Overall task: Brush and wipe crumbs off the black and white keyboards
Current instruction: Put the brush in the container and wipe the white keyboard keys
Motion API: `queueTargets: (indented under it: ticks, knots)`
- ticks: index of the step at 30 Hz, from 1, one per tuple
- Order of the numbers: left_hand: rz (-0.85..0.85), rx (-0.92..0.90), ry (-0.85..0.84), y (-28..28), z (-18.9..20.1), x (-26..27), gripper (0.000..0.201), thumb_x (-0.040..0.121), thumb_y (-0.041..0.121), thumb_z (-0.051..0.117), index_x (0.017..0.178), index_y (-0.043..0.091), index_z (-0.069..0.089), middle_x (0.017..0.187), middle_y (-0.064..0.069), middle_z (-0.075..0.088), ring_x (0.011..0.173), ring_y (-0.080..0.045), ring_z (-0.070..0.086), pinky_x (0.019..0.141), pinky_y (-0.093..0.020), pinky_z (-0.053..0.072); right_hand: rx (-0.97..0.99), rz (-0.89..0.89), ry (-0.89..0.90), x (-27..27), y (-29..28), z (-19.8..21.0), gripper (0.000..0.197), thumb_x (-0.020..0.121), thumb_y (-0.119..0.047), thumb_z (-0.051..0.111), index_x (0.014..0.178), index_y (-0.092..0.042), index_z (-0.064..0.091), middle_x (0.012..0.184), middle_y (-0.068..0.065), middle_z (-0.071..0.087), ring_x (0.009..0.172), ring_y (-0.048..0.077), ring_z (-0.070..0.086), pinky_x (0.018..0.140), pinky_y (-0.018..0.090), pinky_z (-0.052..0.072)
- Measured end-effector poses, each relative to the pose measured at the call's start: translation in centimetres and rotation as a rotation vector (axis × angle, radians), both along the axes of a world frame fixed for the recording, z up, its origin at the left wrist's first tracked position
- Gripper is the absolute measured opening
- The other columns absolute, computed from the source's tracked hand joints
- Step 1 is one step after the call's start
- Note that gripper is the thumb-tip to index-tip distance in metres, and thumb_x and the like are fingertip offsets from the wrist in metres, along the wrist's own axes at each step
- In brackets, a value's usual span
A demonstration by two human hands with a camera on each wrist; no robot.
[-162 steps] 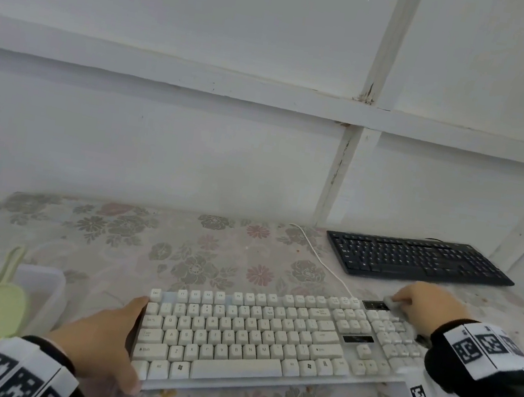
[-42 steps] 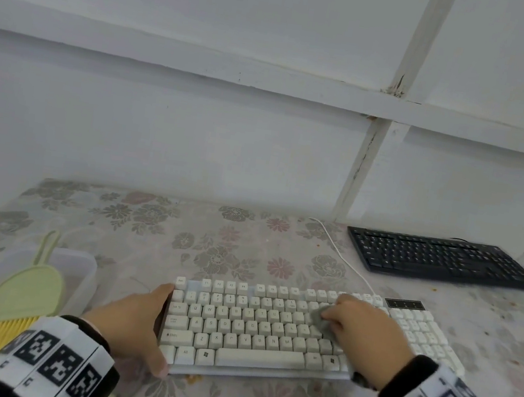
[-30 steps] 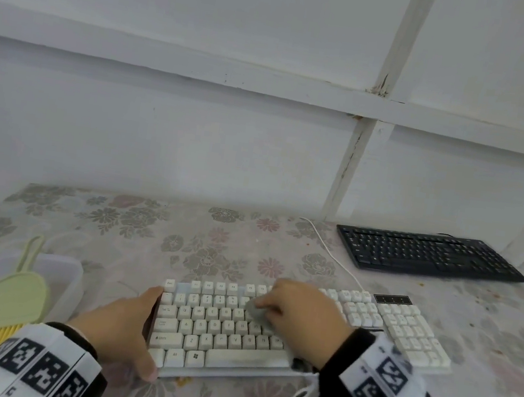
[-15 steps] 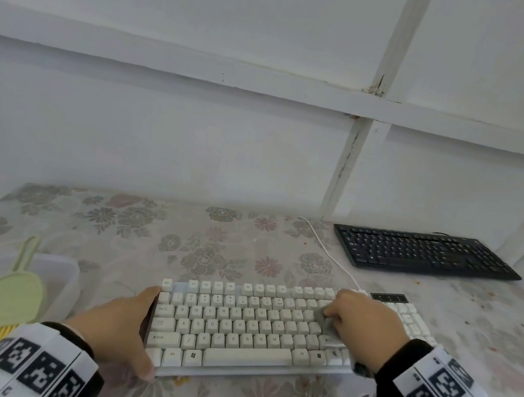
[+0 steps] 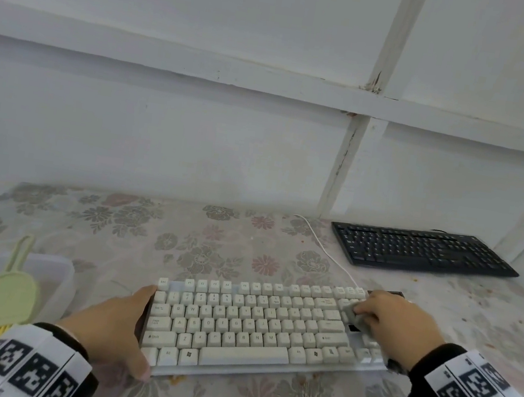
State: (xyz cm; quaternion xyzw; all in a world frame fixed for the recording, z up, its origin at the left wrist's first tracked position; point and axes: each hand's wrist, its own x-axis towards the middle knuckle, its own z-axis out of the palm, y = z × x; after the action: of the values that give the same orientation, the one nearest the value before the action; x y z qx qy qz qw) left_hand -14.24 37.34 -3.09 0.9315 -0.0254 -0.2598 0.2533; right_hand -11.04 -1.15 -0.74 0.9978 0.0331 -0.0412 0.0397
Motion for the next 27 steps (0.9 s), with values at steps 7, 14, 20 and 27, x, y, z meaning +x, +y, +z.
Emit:
queueTargets:
  ticks: [7,14,20,27]
  knots:
    - [0.006,0.012,0.006,0.0,0.1,0.0,0.118,0.046,0.039,0.08,0.142,0.031,0.012,0.119,0.015,0.055,0.105,-0.007,0.055,0.095,-0.028,0.047,-0.04,-0.13,0.072,0.5,-0.7,1.3,0.023,0.085,-0.015,0.05,0.079,-0.024,0.07,0.093,-0.004,0.066,0.075,0.014,0.062,0.061,0.021,0.044]
    - [0.011,0.029,0.003,0.0,0.0,0.0,0.117,0.048,0.037,0.08,0.142,0.03,0.011,0.119,0.015,0.054,0.105,-0.007,0.055,0.095,-0.028,0.047,0.066,0.055,0.012,0.0,1.2,0.6,0.025,0.091,-0.017,0.046,0.084,-0.021,0.069,0.091,-0.009,0.058,0.077,0.007,0.06,0.06,0.016,0.043]
    - [0.001,0.041,-0.003,-0.2,0.2,-0.1,0.116,0.05,0.037,0.08,0.142,0.03,0.01,0.121,0.015,0.052,0.105,-0.006,0.053,0.094,-0.026,0.046,0.005,-0.039,0.013,0.0,-0.7,0.0,0.026,0.09,-0.014,0.045,0.073,-0.021,0.064,0.084,-0.009,0.054,0.071,0.01,0.058,0.06,0.019,0.045]
    - [-0.003,0.04,0.013,-0.4,0.6,-0.1,0.115,0.055,0.035,0.08,0.144,0.026,0.008,0.125,0.013,0.05,0.109,-0.007,0.051,0.097,-0.025,0.044,-0.028,-0.217,0.032,0.8,-2.8,1.8,0.016,0.093,-0.024,0.052,0.098,-0.029,0.065,0.098,-0.007,0.061,0.074,0.009,0.06,0.063,0.019,0.045]
